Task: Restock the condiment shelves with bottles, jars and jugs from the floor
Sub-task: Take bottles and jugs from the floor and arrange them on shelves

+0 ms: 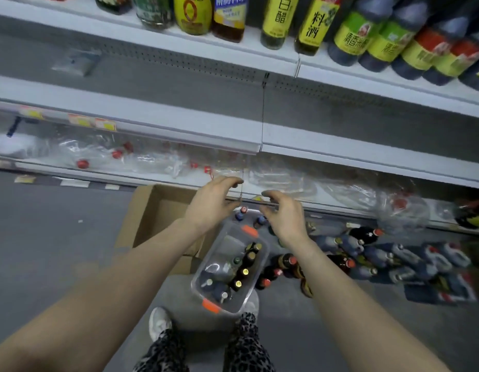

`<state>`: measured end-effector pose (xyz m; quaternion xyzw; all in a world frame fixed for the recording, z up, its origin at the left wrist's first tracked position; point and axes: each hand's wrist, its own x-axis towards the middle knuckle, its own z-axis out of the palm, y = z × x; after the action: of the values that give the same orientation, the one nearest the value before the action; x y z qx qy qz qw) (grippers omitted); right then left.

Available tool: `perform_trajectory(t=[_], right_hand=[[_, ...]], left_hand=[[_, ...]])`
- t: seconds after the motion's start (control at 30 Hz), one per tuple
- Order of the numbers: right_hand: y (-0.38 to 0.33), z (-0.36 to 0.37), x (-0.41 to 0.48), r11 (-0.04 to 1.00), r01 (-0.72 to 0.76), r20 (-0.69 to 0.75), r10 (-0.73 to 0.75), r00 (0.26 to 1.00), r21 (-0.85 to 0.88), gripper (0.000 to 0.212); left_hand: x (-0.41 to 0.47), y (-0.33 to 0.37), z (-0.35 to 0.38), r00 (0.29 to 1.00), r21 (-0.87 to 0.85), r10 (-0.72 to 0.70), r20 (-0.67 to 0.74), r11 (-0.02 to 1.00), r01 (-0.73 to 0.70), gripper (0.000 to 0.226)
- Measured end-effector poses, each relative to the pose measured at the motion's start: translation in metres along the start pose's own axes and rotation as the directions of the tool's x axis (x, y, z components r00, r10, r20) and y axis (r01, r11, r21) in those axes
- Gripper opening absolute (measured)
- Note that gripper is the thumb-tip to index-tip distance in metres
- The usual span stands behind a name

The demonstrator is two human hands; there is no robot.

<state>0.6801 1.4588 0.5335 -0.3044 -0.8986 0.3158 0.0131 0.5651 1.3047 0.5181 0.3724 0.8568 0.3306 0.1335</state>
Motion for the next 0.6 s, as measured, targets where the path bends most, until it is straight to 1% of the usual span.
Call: perform_trajectory(t=[0.2, 0.3, 0.43, 0.6], right_hand=[[0.068, 0.001, 0.026, 0.998, 0.063, 0.176, -0.059, 0.983, -0.018, 0.040], [0.098, 0.011, 0.038, 0.994, 0.099, 0.259, -0.085, 0.962, -0.045, 0.038], [0.129, 0.040, 0.047, 0.995, 0.096, 0.362, -0.074, 0.929, -0.043, 0.037], [0.160, 0.090, 0.058, 0.996, 0.078, 0.460, -0.047, 0.887, -0.049, 0.038]], left_hand=[[0.007, 0.010, 0.065, 0.981, -0.006, -0.193, 0.016, 0.981, 0.193, 0.053], [0.006, 0.007, 0.092, 0.957, -0.024, -0.289, 0.005, 0.957, 0.289, 0.053], [-0.005, -0.012, 0.125, 0.911, -0.032, -0.413, 0.015, 0.910, 0.413, 0.053], [-0.018, -0.051, 0.164, 0.858, -0.034, -0.506, 0.086, 0.860, 0.510, 0.052]])
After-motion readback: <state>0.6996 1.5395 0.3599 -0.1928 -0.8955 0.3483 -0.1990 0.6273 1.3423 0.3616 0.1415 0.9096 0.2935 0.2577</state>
